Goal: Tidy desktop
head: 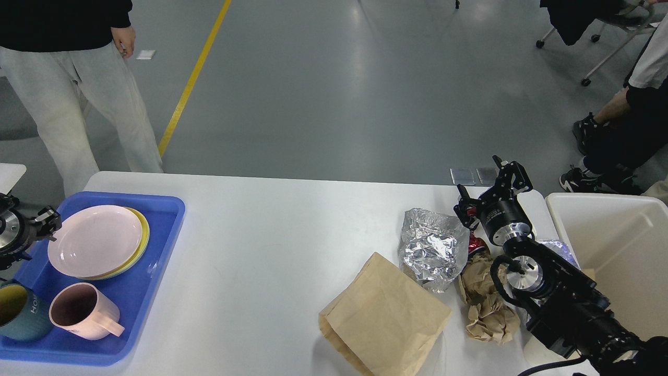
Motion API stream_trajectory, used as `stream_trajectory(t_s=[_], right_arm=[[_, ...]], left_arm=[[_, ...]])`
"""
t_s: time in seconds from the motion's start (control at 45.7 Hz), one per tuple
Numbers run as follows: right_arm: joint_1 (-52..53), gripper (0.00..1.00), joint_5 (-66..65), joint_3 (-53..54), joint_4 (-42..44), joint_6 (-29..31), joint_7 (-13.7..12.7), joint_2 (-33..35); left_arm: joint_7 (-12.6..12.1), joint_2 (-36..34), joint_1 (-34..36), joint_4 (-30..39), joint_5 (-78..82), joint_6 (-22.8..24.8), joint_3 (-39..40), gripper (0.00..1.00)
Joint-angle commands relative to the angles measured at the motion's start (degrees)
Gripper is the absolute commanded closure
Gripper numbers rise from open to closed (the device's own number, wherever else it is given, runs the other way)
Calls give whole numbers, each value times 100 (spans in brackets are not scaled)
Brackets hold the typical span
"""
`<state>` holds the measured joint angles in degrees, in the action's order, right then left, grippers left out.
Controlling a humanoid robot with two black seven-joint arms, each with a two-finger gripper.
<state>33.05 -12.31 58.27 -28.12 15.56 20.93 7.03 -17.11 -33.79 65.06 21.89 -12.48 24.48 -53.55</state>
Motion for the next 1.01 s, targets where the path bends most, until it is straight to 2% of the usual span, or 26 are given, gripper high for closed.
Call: stream_trajectory(t_s=[0.0, 0.153, 0.219, 0.328, 0.394, 0.503, 0.569, 0.635, 0.657, 0.7, 0.766, 0.854, 0.941, 0.985], right_arm=[[0, 0, 0, 0, 0, 0, -1, 0], [0, 0, 0, 0, 0, 0, -1, 0], [0, 0, 0, 0, 0, 0, 7, 0], [0, 0, 0, 0, 0, 0, 7, 0], [0, 0, 0, 0, 0, 0, -1, 0], [0, 0, 0, 0, 0, 0, 7, 0], [0, 0, 0, 0, 0, 0, -1, 0], [0, 0, 0, 0, 0, 0, 7, 0], [0, 0, 0, 0, 0, 0, -1, 0], [0, 0, 0, 0, 0, 0, 7, 0], [0, 0, 0, 0, 0, 0, -1, 0], [0, 0, 0, 0, 0, 0, -1, 0], [0, 0, 0, 0, 0, 0, -1, 0], [0, 0, 0, 0, 0, 0, -1, 0]], left_arm=[[-38, -31, 94, 17, 0, 127, 11, 7], [-38, -162, 569, 8, 0, 189, 89, 5], [-30, -277, 613, 26, 0, 215, 703, 5], [23, -531, 342, -18, -9, 198, 2731, 4], [41, -751, 25, 17, -9, 242, 4365, 4], [67, -708, -844, 17, -9, 268, 6835, 4], [128, -681, -1284, 34, -9, 338, 8058, 4], [277, -559, -1565, 113, -9, 400, 8894, 4], [383, -454, -1645, 140, -9, 409, 9193, 4], [751, -208, -1812, 140, -44, 452, 9694, 4], [1506, 100, -2110, 140, -35, 514, 10468, 4], [2429, 443, -2602, 192, -17, 593, 11023, 4], [3045, 847, -2980, 543, -9, 593, 11278, 4], [3195, 997, -3261, 833, -9, 585, 11453, 4]])
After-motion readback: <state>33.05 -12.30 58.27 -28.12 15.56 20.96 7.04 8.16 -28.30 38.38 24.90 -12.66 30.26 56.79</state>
